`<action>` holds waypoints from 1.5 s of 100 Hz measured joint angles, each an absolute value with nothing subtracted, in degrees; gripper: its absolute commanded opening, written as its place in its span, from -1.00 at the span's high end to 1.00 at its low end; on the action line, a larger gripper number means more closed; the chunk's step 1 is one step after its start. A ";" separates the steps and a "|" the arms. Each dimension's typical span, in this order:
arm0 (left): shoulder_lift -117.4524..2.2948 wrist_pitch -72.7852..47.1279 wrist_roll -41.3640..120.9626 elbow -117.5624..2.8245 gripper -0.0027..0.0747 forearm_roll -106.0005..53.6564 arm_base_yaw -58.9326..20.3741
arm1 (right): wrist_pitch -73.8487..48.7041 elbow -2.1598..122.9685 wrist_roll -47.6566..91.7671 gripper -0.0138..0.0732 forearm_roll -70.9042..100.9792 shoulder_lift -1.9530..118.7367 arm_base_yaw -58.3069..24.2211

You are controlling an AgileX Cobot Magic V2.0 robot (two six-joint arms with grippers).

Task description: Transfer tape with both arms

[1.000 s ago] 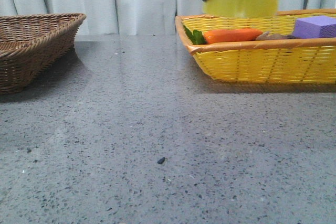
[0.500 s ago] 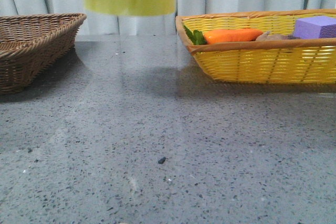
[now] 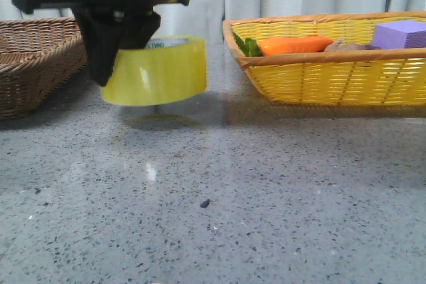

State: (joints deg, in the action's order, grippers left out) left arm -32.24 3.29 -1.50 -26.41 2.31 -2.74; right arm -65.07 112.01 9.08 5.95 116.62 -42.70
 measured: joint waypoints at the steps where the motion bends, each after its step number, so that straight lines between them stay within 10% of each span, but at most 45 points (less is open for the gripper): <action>1: -32.24 3.29 -1.50 -26.41 0.98 2.31 -2.74 | -65.07 112.01 9.08 0.62 5.95 116.79 -42.70; 23: -32.24 3.29 -1.50 -26.41 0.98 2.31 -2.74 | -63.98 112.01 9.08 0.57 5.86 118.05 -42.70; 47: -32.24 3.29 -1.50 -26.41 0.98 2.31 -2.74 | -62.93 112.40 9.18 -0.21 5.61 118.05 -42.70; 72: -32.24 3.29 -1.50 -26.41 0.98 2.31 -2.74 | -63.95 114.08 9.33 -0.24 5.48 117.94 -42.70; 112: -32.24 4.17 -1.50 -26.68 0.98 2.31 -2.74 | -71.46 121.99 9.55 0.84 0.42 108.79 -42.70; 133: -32.38 5.56 -1.50 -26.94 0.94 2.41 -4.50 | -72.09 121.99 9.11 0.85 -2.90 102.47 -42.70; 150: -34.14 6.18 -1.50 -27.09 0.42 2.58 -10.91 | -72.43 121.85 9.00 0.85 -3.09 97.27 -42.70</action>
State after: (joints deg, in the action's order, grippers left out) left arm -34.14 6.18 -1.50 -27.09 2.58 -10.91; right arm -72.43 121.85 9.00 -3.09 97.27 -42.70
